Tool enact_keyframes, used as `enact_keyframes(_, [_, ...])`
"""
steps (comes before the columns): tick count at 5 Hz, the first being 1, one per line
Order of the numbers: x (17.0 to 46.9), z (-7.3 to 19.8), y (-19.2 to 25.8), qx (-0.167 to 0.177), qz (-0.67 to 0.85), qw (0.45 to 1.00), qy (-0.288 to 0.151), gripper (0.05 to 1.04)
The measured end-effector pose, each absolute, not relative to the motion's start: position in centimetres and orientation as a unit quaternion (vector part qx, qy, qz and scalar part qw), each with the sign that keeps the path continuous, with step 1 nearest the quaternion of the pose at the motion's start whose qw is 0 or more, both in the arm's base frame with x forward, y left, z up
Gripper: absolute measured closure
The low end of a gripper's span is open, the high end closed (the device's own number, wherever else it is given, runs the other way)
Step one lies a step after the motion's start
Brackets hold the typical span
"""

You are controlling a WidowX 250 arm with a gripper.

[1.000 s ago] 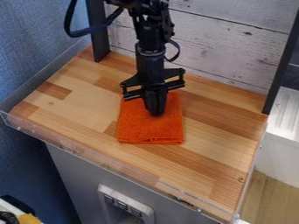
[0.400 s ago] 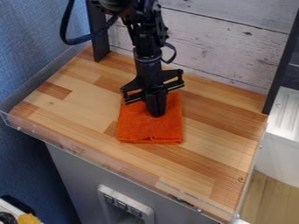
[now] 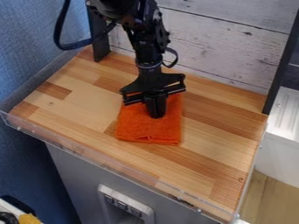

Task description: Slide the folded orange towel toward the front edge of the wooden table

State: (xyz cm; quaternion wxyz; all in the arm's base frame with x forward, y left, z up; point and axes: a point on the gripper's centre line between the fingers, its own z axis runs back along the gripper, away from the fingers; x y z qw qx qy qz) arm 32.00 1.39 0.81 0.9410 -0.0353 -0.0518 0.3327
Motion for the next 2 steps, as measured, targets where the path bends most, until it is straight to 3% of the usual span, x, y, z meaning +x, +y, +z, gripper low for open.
enact_keyframes(2, [29.0, 0.7, -0.6, 0.002, 0.196, 0.979, -0.056, 1.025])
